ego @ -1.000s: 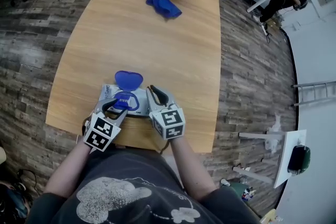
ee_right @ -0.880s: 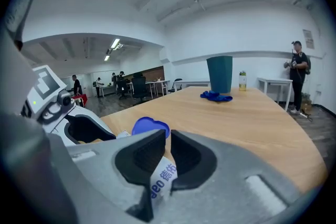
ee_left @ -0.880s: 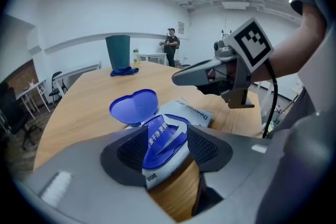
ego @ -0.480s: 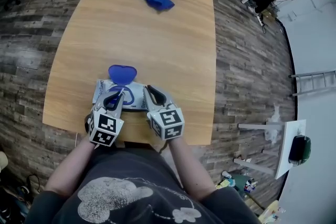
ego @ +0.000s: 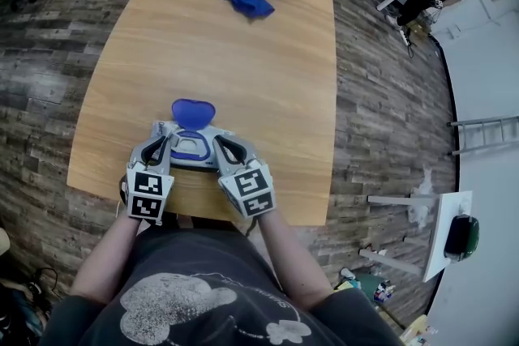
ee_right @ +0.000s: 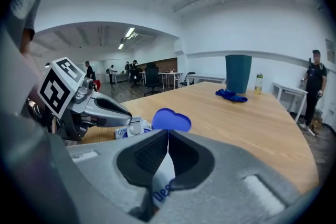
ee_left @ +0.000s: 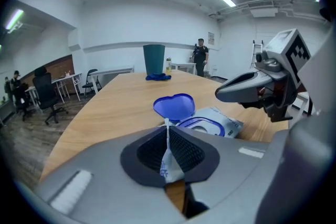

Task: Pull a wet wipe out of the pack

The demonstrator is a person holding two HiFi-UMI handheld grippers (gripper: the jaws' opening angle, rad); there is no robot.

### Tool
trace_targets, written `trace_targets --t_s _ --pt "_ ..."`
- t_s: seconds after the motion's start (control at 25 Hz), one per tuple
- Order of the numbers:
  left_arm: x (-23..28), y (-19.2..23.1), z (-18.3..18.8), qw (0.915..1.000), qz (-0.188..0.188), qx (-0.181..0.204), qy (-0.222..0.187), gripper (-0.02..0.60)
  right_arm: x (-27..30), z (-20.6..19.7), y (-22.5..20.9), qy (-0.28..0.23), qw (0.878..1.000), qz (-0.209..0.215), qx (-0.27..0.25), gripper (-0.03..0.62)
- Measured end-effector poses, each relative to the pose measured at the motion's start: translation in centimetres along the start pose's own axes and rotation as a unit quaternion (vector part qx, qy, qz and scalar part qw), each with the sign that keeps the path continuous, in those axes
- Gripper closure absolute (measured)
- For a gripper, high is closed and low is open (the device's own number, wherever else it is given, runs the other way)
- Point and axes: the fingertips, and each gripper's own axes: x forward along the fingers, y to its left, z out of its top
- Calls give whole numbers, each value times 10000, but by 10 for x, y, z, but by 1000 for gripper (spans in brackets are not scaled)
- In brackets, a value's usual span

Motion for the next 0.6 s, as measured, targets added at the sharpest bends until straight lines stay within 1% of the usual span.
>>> trace_targets --t_s 0.16,0.28,0.36,0.44,0.6 --pt "5 5 -16 9997 78 134 166 538 12 1 19 274 9986 292 -358 597" --pt "7 7 -26 9993 139 107 329 540 24 -3 35 557 9955 549 -531 591" --pt "8 7 -29 9992 122 81 372 540 31 -8 43 757 9926 694 -647 580" --pt "9 7 -31 9992 81 97 387 540 36 -13 49 930 9895 768 -791 578" --pt "11 7 -33 9991 13 113 402 541 46 -21 57 1265 9830 912 -964 550"
